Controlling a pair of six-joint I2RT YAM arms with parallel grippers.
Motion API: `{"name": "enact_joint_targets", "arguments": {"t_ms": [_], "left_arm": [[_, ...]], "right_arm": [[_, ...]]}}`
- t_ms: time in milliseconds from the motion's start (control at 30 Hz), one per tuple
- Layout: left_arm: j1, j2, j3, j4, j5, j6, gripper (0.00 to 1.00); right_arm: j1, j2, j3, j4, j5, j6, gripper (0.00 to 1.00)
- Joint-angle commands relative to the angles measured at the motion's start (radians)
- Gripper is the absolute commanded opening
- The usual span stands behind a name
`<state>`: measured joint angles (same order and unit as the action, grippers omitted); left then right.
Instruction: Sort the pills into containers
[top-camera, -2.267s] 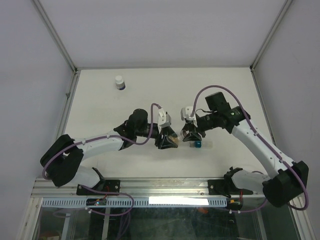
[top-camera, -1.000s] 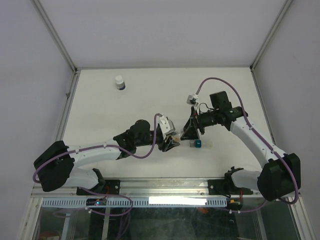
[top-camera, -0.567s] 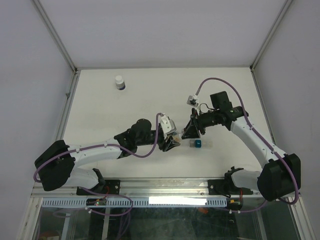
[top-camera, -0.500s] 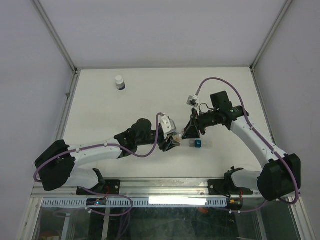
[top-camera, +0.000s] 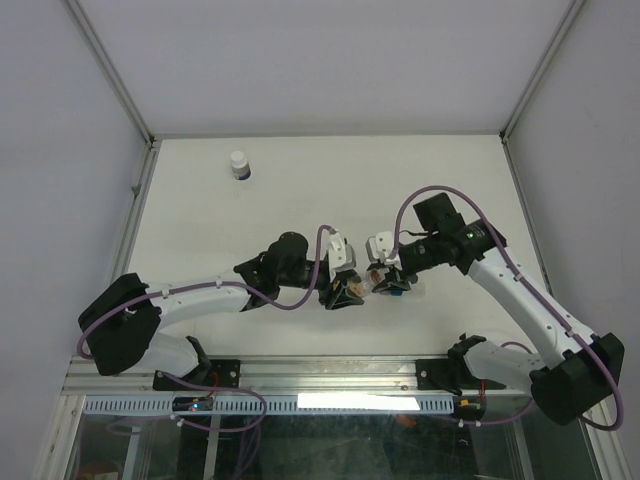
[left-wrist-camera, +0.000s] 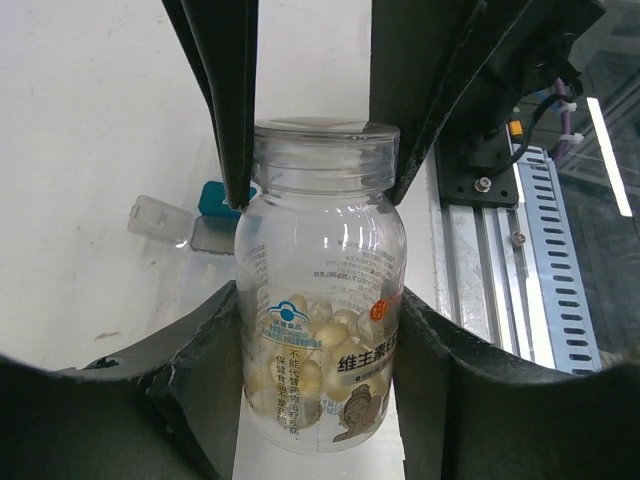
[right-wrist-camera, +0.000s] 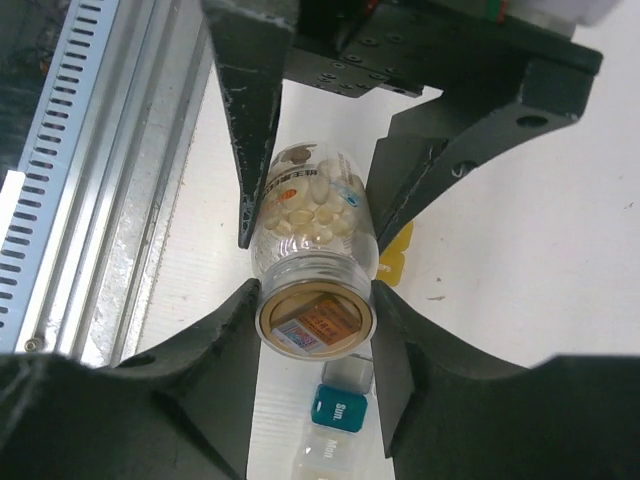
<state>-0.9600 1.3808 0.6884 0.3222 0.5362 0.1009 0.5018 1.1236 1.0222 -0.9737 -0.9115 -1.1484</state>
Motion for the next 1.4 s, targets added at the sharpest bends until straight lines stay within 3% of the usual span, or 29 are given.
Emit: {"name": "enact_joint_targets", "arguments": {"t_ms": [0,100,200,233,300,433,567,700,800,933,1367], "left_arm": [[0.001,0.020,0.044,0.025,0.099,-0.006,0.00],[0.002,0.015,0.038,0.030,0.080,-0.001,0.00],[0.003,-0.001,0.021,0.043,0.057,0.000,0.00],[0.004,-0.005,0.014,0.048,0.052,0.000,0.00],[0.004,-0.012,0.002,0.062,0.044,-0.003,0.00],[0.004,-0.023,-0.020,0.094,0.023,-0.019,0.00],[-0.006,-0.047,-0.043,0.123,-0.049,-0.053,0.00],[-0.026,-0.074,-0.072,0.158,-0.093,-0.061,0.00],[-0.026,-0.068,-0.076,0.172,-0.105,-0.061,0.00],[-0.029,-0.050,-0.058,0.173,-0.106,-0.064,0.00],[-0.031,-0.041,-0.042,0.172,-0.129,-0.070,0.00]], "right_arm": [[0.023,-0.028,0.065,0.034,-0.023,-0.191,0.02],[0.022,-0.044,0.039,0.059,-0.056,-0.112,0.39],[0.020,-0.108,0.003,0.114,-0.045,0.022,0.83],[0.018,-0.123,0.000,0.114,-0.039,0.048,0.92],[0.005,-0.139,0.011,0.083,-0.041,0.092,0.98],[-0.046,-0.149,0.043,0.036,-0.100,0.230,1.00],[-0.109,-0.152,0.047,0.141,-0.088,0.615,0.99],[-0.158,-0.083,0.091,0.101,-0.140,0.824,0.96],[-0.160,-0.028,0.106,0.054,-0.185,0.861,0.94],[-0.157,-0.008,0.051,0.138,-0.095,0.916,0.91],[-0.067,0.009,0.005,0.174,0.058,0.917,0.74]]}}
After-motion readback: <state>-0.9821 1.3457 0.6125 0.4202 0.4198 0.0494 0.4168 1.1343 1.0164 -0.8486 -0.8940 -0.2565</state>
